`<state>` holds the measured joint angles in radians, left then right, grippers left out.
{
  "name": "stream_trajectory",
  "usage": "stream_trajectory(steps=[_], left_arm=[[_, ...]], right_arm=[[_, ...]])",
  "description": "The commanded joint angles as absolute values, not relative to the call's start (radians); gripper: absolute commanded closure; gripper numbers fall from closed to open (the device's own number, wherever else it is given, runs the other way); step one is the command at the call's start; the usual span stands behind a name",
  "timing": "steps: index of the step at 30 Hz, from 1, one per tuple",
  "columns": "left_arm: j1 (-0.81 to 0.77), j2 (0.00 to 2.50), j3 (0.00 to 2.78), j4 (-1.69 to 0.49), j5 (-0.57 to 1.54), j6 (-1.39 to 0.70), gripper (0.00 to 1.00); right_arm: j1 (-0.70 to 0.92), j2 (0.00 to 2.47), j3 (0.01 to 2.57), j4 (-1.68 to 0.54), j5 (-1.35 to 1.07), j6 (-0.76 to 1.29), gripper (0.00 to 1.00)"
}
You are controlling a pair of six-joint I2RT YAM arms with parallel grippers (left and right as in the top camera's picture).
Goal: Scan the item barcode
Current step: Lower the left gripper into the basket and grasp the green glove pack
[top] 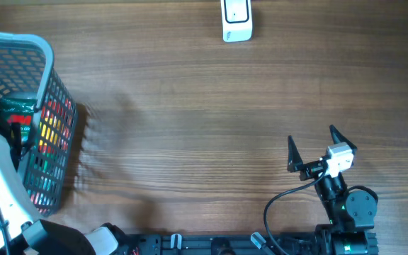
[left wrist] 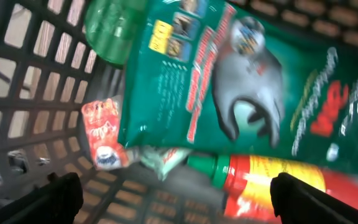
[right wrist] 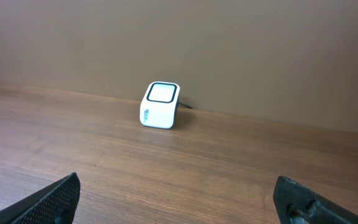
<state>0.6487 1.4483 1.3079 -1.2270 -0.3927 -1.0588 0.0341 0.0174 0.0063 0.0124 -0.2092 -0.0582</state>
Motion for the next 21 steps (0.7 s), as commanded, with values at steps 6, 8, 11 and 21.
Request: stream_trajectory(steps=[6,8,11,21], left_arm=[[0.680,1.456,1.119,-0.949,-0.341,-1.318,0.00],[0.680,1.456,1.076,-0.878,-0.307,-1.319,0.00],[0.678,1.457,1.029,-0.806,-0.295,-1.318,0.00],[0.583,1.627,1.008,-0.732,-0.295,-1.401,0.00]], right_arm=[[0.038,0.009,0.005,0.017,-0.225,-0.072,0.00],[0.038,0.009,0.005,0.017,-0.225,-0.072,0.00],[0.038,0.009,0.005,0.017,-0.225,-0.072,0.00],[0.038,0.009,0.005,0.017,-0.226,-0.071,0.00]])
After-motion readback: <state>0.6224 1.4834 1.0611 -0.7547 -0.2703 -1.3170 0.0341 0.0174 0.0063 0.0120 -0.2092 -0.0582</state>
